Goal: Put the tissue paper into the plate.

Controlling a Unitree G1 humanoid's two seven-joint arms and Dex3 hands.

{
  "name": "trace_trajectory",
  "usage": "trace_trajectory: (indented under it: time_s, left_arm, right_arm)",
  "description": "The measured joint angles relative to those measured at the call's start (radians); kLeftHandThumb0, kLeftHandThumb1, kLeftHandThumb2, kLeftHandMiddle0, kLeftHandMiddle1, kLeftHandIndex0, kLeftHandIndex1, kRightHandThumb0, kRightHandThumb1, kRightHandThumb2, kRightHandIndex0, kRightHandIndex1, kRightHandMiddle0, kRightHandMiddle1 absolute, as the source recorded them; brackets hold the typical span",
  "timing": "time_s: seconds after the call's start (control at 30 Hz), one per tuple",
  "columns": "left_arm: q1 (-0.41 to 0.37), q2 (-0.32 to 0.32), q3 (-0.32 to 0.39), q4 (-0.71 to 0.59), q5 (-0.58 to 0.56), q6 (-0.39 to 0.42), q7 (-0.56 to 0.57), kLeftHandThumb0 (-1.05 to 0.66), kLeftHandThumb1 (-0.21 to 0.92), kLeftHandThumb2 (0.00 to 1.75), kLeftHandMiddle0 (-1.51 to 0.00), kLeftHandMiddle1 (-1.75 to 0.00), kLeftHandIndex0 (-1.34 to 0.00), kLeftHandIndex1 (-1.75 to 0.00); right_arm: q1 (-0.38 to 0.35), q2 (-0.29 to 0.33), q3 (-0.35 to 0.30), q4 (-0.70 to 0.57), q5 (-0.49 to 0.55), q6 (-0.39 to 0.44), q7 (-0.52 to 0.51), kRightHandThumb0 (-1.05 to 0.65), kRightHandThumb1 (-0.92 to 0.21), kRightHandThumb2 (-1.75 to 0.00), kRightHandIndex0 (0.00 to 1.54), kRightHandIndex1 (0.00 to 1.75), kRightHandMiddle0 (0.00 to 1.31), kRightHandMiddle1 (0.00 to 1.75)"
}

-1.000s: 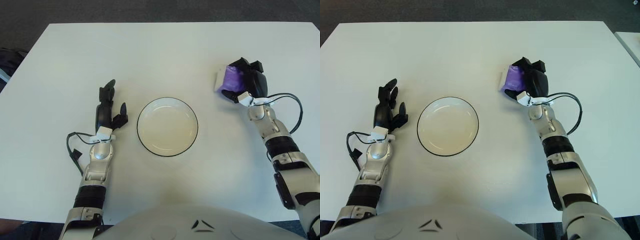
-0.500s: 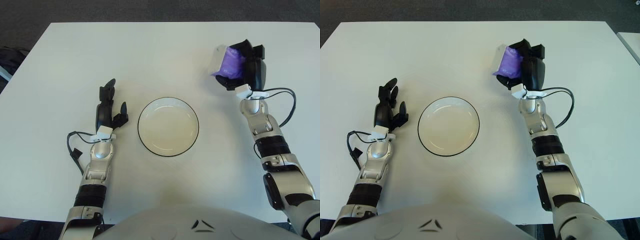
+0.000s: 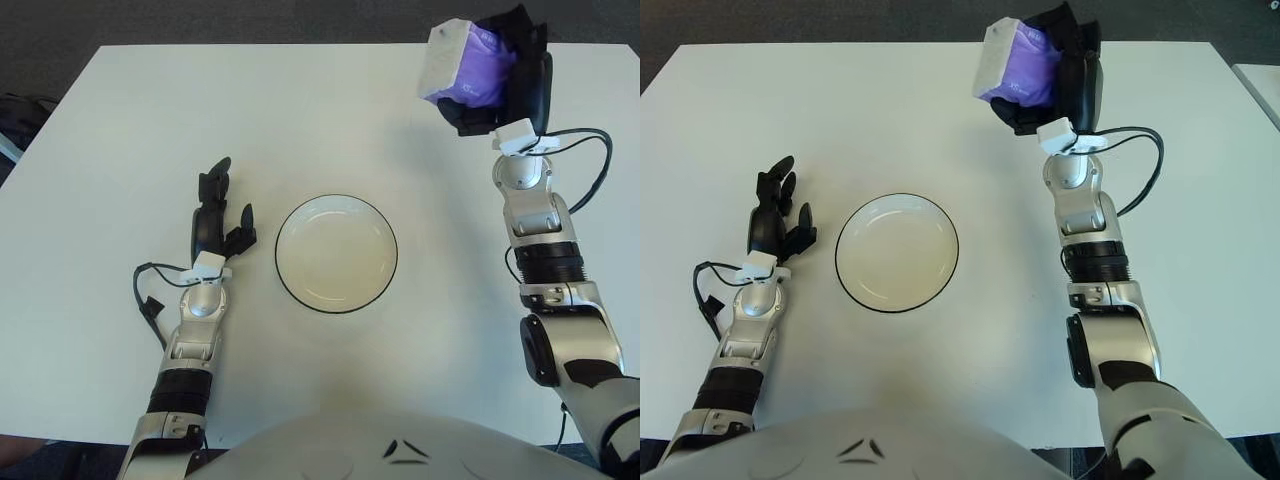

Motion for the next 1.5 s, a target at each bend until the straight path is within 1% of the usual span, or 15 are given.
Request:
trace_trajectory:
  time_s: [0.17, 0.33, 0.5, 0.6, 0.67, 0.7, 0.87, 0.97, 1.2, 1.5]
  left_arm:
    - [0.000, 0.000, -0.001, 0.000, -0.001, 0.000, -0.001, -0.72, 0.92, 0.75, -0.31, -0.06, 0.00, -0.73]
    - [0.000, 0.000, -0.001, 0.000, -0.001, 0.000, 0.000, -0.72, 0.92, 0.75, -0.31, -0.06, 0.00, -0.73]
    - [0.000, 0.000, -0.002, 0.000, 0.000, 0.000, 0.000, -0.72, 0.92, 0.75, -0.31, -0.06, 0.00, -0.73]
    - [0.000, 0.000, -0.002, 0.000, -0.001, 0.000, 0.000, -0.72, 0.92, 0.74, -0.30, -0.05, 0.00, -0.73]
    - [0.000, 0.000, -0.003, 0.000, -0.001, 0.000, -0.001, -0.72, 0.92, 0.74, -0.30, -0.05, 0.00, -0.73]
    - [0.000, 0.000, -0.003, 0.000, -0.001, -0.001, -0.001, -0.72, 0.92, 0.74, -0.30, -0.05, 0.00, -0.72]
    - [0.001, 0.001, -0.004, -0.002, 0.000, -0.001, 0.000, -0.72, 0.92, 0.75, -0.30, -0.05, 0.00, -0.71]
    - [0.005, 0.002, -0.004, -0.005, 0.001, 0.000, 0.000, -0.72, 0.92, 0.75, -0.30, -0.05, 0.00, -0.72]
    - [0.008, 0.003, -0.004, -0.011, 0.008, 0.002, 0.001, -0.72, 0.92, 0.75, -0.30, -0.05, 0.00, -0.72]
    - [0.009, 0.003, -0.006, -0.014, 0.018, 0.004, 0.001, -0.71, 0.92, 0.75, -0.31, -0.05, 0.00, -0.72]
  right_arm:
    - [0.002, 0.027, 0.024, -0.074, 0.003, 0.059, 0.073, -0.05, -0.24, -1.40, 1.34, 1.75, 1.11, 1.75]
    - [0.020, 0.058, 0.058, -0.169, -0.023, 0.113, 0.108, -0.06, -0.25, -1.38, 1.33, 1.75, 1.09, 1.75]
    - [0.072, 0.091, 0.116, -0.256, -0.095, 0.142, 0.122, -0.05, -0.25, -1.38, 1.33, 1.75, 1.08, 1.75]
    - [0.111, 0.100, 0.148, -0.290, -0.130, 0.146, 0.131, -0.04, -0.24, -1.38, 1.33, 1.75, 1.08, 1.75]
    - [0.138, 0.097, 0.166, -0.311, -0.134, 0.147, 0.162, -0.04, -0.24, -1.38, 1.32, 1.75, 1.07, 1.75]
    - [0.152, 0.093, 0.173, -0.323, -0.134, 0.146, 0.181, -0.04, -0.22, -1.38, 1.31, 1.75, 1.06, 1.75]
    - [0.230, 0.066, 0.207, -0.385, -0.135, 0.145, 0.274, -0.04, -0.23, -1.39, 1.31, 1.75, 1.06, 1.75]
    - [0.256, 0.050, 0.217, -0.413, -0.130, 0.147, 0.334, -0.05, -0.23, -1.39, 1.30, 1.75, 1.04, 1.75]
    - [0.270, 0.023, 0.221, -0.467, -0.102, 0.154, 0.458, -0.06, -0.26, -1.36, 1.27, 1.75, 1.00, 1.75]
    - [0.288, -0.010, 0.243, -0.516, -0.078, 0.143, 0.570, -0.06, -0.28, -1.32, 1.19, 1.75, 0.94, 1.75]
